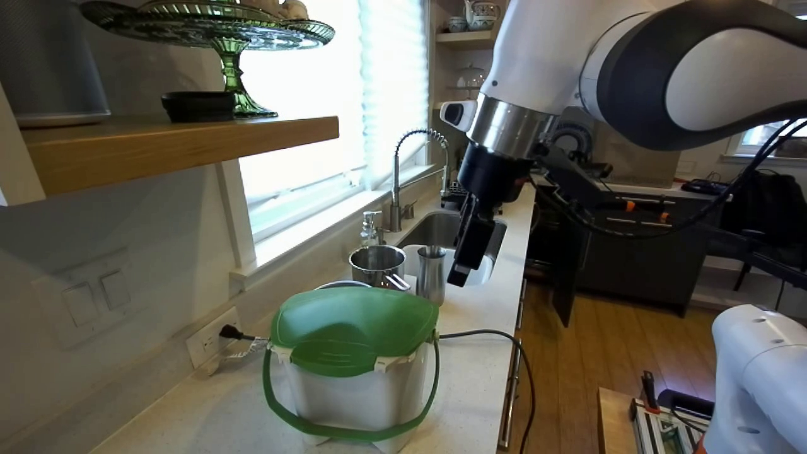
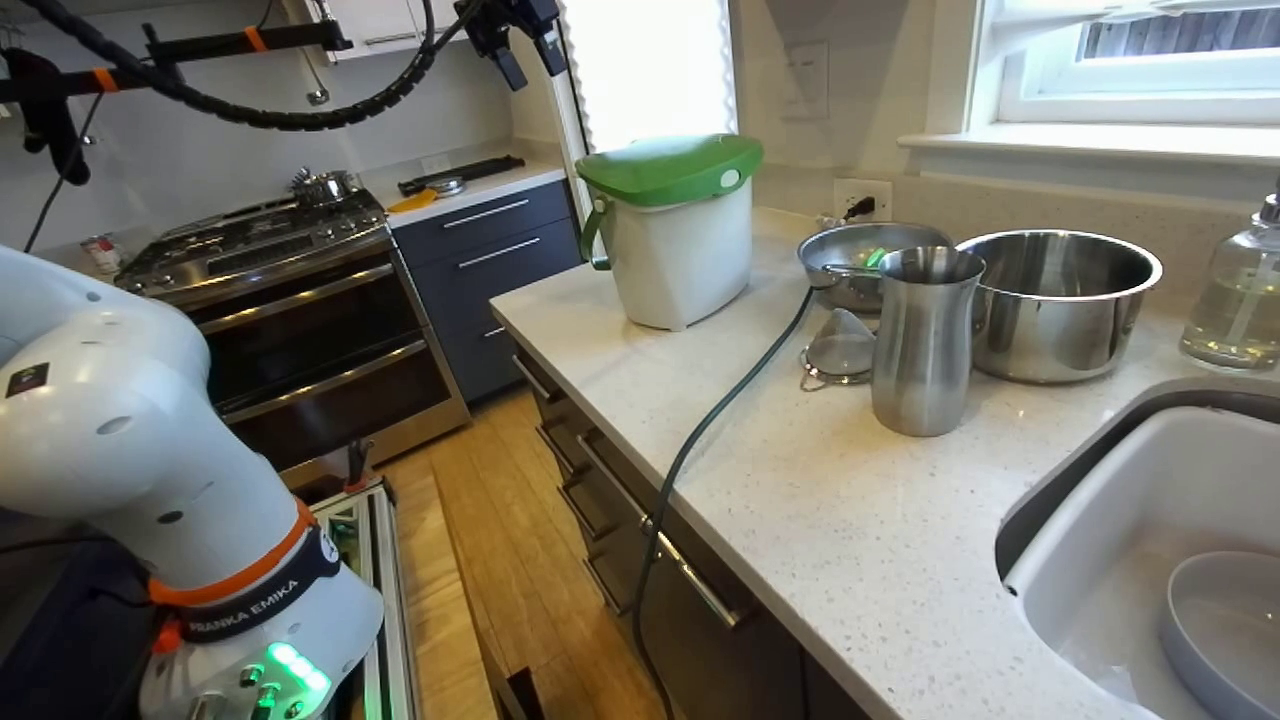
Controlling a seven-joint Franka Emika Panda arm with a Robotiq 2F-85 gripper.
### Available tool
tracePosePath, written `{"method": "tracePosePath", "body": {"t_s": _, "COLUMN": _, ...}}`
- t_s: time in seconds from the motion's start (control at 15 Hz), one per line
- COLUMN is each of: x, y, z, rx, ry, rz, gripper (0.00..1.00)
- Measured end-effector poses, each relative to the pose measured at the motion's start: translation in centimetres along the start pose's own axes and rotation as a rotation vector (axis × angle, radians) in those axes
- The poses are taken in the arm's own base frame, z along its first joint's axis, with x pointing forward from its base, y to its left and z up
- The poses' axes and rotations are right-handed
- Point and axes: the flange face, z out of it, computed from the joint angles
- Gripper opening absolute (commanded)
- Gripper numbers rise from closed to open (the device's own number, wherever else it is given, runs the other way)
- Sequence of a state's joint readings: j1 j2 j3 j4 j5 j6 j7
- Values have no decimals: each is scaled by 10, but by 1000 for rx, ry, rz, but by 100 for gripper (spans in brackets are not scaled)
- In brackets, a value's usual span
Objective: Move the bin to the right
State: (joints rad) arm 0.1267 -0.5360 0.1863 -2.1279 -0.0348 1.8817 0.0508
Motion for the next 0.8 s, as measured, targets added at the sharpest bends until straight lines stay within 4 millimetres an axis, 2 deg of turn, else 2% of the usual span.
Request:
{"method": "tracePosePath", "body": {"t_s": 0.33, "x": 18, "y": -32, "z": 9, "rx": -4, "ry": 16, "rz": 4, "gripper": 100}}
{"method": "tracePosePath", "body": {"t_s": 0.6, "x": 28, "y": -61, "z": 34, "rx": 11, "ry": -6, "rz": -48, "gripper": 100}}
{"method": "tracePosePath", "body": {"t_s": 0.8, "x": 37, "y": -72, "z": 55, "rx": -20, "ry": -14, "rz": -119, "gripper": 100}}
